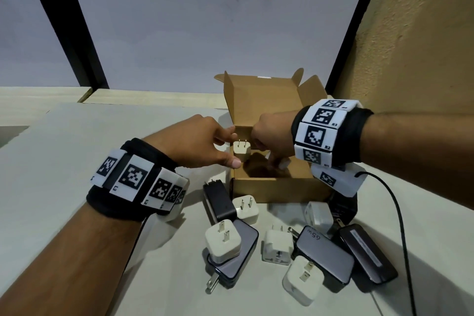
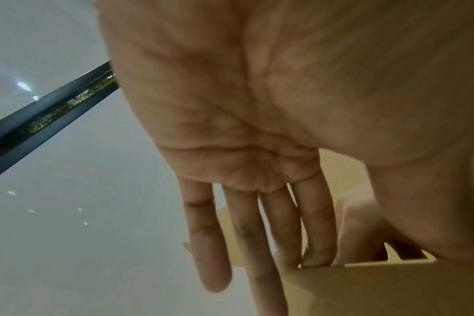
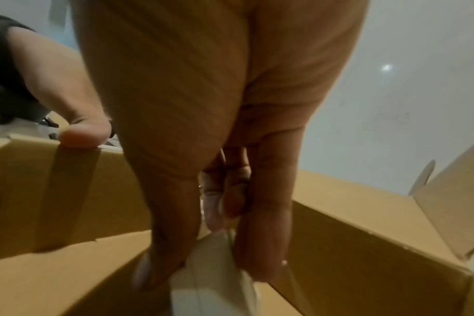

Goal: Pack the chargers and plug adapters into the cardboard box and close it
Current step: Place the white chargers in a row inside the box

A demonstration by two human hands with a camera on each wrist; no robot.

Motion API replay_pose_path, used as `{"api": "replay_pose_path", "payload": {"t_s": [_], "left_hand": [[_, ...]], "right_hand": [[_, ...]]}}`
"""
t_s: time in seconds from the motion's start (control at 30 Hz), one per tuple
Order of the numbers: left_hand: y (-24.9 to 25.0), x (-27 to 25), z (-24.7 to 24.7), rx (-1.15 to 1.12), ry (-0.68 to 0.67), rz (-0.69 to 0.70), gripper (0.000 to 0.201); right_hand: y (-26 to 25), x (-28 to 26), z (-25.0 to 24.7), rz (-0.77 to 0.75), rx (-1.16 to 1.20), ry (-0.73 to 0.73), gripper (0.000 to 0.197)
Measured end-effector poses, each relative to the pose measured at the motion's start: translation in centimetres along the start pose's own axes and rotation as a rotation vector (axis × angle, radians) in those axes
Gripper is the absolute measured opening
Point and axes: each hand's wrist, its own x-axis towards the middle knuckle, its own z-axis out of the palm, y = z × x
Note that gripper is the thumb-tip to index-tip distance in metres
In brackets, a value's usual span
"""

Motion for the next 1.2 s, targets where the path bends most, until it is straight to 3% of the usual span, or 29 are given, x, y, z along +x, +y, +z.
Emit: {"api": "replay_pose_path", "payload": {"t_s": [0.1, 0.2, 0.33, 0.53, 1.2], "left_hand": [[0.1, -0.2, 0.0, -0.008, 0.002, 0.000, 0.070], [0.1, -0.2, 0.0, -0.014, -0.001, 0.004, 0.070], [-0.1, -0.1, 0.0, -0.014, -0.018, 0.013, 0.073], [0.0, 0.1, 0.1, 0.007, -0.016, 0.016, 0.071], [-0.2, 0.1, 0.2, 0.078, -0.005, -0.008, 0.069]], "right_hand": [[-0.2, -0.1, 0.0, -0.051, 0.001, 0.044, 0.034], [0.0, -1.1, -0.3, -0.102, 0.160, 0.085, 0.038], [1.4, -3.2, -1.2, -0.121, 0.346, 0.116, 0.024], [1.2, -4.5, 0.8, -0.204, 0.274, 0.004, 0.033], [2.0, -2.2, 1.3, -0.120, 0.189, 0.096, 0.044]]}}
